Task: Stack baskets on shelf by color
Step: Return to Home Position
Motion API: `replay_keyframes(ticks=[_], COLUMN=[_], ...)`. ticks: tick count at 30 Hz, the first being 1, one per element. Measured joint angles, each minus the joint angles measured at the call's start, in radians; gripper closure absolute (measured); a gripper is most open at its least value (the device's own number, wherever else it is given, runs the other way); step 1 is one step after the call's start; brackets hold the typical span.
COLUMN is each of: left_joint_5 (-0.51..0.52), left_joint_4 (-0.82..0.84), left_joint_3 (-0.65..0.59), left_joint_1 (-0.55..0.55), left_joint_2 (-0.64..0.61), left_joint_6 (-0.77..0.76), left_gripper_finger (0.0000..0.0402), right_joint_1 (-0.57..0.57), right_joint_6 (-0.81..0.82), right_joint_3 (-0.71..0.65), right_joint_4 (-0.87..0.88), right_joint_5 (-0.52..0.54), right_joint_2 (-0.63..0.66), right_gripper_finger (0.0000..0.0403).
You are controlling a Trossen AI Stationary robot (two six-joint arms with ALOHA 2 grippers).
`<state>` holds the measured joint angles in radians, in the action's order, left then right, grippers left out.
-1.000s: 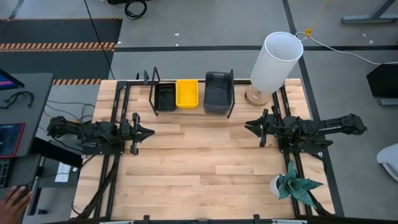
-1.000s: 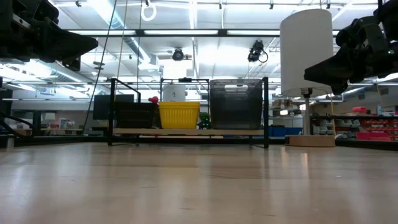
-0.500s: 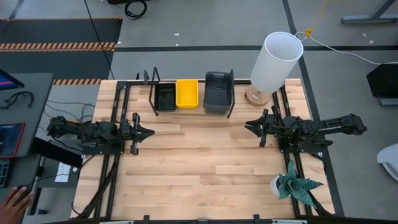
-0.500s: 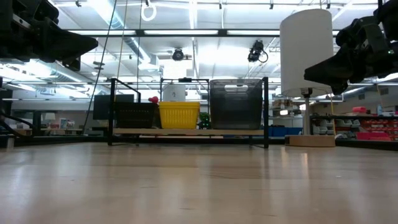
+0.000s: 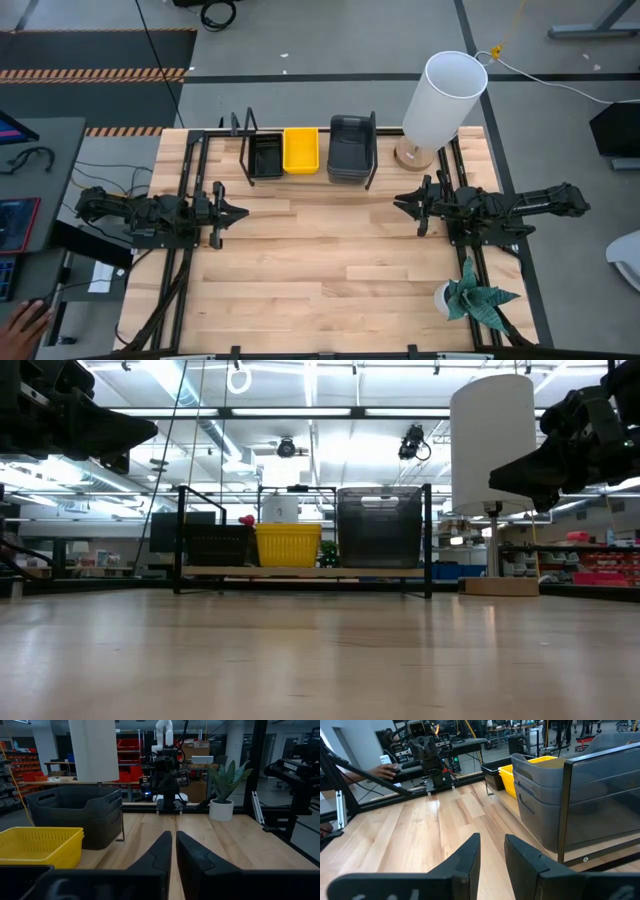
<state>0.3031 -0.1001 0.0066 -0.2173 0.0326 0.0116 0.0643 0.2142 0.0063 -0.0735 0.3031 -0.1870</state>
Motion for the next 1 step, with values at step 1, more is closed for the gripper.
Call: replay_keyframes(ticks=[1], left_joint_5=[0.000], left_joint_4=[0.000], left_joint_3=[0.000], left_joint_1=[0.000], left_joint_2=[0.000], left_joint_6=[0.000], left_gripper_finger=[0.0372], right_joint_1=[0.000], right_joint_6=[0.000], right_joint_3=[0.000], right_joint_4=[0.000], right_joint_5=[0.000], right_joint_2=[0.000], right_gripper_finger=[0.0310])
